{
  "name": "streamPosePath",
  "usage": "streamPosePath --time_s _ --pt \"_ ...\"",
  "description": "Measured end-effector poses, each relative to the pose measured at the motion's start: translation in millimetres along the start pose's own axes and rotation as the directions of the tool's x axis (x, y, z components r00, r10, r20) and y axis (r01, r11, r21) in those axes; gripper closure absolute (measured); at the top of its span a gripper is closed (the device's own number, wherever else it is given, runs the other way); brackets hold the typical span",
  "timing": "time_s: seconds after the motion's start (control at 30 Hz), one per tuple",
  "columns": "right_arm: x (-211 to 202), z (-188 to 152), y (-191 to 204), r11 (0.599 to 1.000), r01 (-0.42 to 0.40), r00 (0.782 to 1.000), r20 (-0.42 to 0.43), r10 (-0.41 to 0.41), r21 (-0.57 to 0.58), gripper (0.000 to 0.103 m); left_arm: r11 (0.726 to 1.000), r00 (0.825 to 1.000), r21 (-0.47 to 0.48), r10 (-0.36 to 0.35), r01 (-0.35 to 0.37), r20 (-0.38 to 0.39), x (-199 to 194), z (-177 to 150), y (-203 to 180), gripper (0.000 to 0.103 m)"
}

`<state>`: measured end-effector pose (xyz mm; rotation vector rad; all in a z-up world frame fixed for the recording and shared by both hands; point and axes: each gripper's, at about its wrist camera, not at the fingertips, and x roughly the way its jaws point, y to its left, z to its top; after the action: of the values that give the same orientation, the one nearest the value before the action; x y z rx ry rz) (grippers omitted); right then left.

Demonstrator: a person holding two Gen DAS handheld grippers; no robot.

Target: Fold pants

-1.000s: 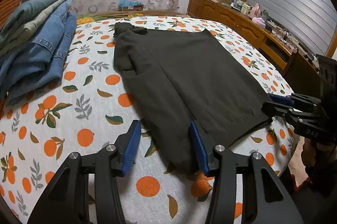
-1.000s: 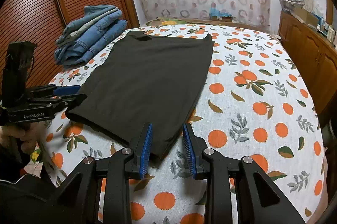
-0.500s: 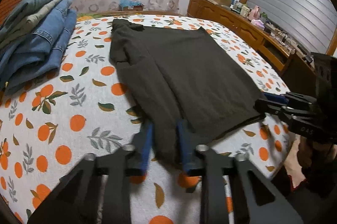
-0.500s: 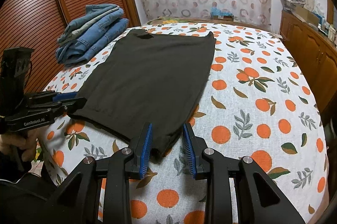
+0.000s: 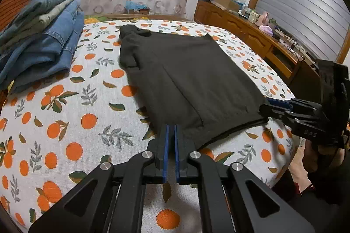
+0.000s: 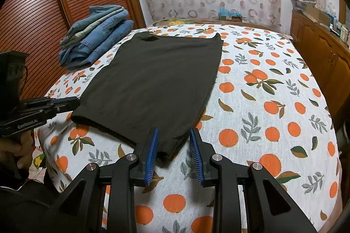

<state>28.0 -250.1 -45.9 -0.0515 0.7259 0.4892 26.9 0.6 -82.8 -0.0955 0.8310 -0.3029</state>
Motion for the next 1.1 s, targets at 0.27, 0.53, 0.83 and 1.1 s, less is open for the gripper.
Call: streamPosePath --time_s 0.27,0.53,0.83,1.1 --pt "3.0 -0.1 3.3 1.0 -0.009 1.0 -0.019 0.009 0.015 0.073 1.0 1.0 -0.007 0.006 -0.006 -0.004 4.4 0.3 3.1 0.097" --pt "6.4 1.3 4.2 0.999 -0.044 0.999 -0.03 0.044 0.011 0.073 1.0 1.0 -0.02 0.008 -0.008 -0.012 9.1 0.9 6.5 0.097" --pt "9.0 -0.9 7.3 0.998 -0.057 0.998 -0.025 0.057 -0.004 0.081 0.999 0.999 -0.002 0.046 -0.046 0.0 6.5 3.0 5.0 0.066" --pt "8.4 -2.0 6.8 0.998 -0.059 0.998 -0.019 0.059 -0.009 0.082 0.998 1.0 -0.062 -0.006 0.008 0.031 -0.7 4.5 10.5 0.064"
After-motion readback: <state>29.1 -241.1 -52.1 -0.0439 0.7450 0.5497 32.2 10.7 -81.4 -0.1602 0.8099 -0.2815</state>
